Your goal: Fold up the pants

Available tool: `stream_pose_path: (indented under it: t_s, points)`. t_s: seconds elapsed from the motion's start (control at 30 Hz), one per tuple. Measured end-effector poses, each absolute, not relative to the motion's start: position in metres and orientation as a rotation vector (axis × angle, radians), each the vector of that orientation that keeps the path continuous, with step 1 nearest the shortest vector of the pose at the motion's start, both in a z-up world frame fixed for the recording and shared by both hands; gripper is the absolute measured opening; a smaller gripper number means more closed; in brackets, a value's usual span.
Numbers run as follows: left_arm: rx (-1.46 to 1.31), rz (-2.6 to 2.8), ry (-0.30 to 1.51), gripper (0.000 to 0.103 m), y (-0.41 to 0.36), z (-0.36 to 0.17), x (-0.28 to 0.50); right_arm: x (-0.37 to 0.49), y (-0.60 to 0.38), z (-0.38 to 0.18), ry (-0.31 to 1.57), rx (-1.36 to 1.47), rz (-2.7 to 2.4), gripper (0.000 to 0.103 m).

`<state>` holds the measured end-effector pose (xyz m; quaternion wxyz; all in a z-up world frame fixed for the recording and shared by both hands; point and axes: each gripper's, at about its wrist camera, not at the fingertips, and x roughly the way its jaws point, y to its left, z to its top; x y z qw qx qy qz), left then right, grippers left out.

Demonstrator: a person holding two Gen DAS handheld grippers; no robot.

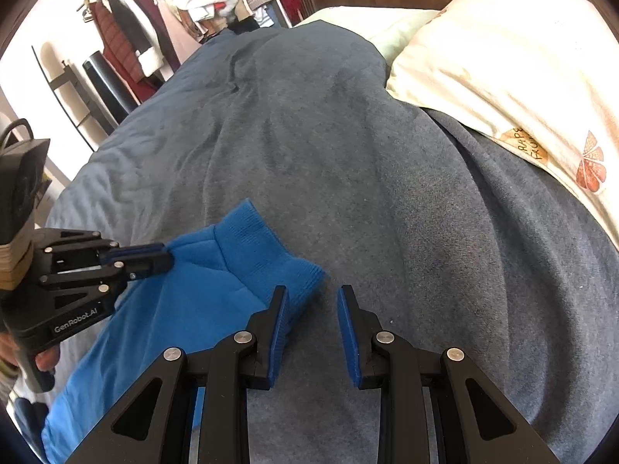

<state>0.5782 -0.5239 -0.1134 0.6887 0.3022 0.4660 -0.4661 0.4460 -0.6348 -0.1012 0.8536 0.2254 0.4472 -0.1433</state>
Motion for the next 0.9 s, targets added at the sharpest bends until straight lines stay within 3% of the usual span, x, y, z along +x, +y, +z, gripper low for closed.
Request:
stream_pose_path:
  t_s: [0.13, 0.2, 0.27, 0.33, 0.57, 0.9]
  points:
    - [0.676, -1.031, 1.02, 0.011, -0.526, -0.112, 0.577, 0.45, -0.636, -0.107, 0.954, 0.483, -0.303, 0.027]
    - [0.619, -1.037, 1.039, 0.018, -0.522, -0.103, 0.584, 0.45, -0.638, -0.108, 0.957, 0.502, -0.306, 0.027]
    - [0.585, -1.025, 1.004, 0.036, -0.512, -0.087, 0.59, 0.448, -0.638, -0.106, 0.953, 0.512, -0.311, 0.027]
    - [0.566, -1.031, 0.971, 0.041, -0.497, -0.07, 0.592, 0.445, -0.636, -0.101, 0.94, 0.504, -0.316, 0.027]
    - [0.574, -1.056, 0.984, 0.041, -0.424, -0.044, 0.574, 0.435, -0.601, -0.068, 0.89, 0.517, -0.288, 0.027]
    - [0.498, -0.864, 1.146, 0.041, -0.265, -0.062, 0.526, 0.411, -0.471, -0.052, 0.98, 0.444, -0.131, 0.027]
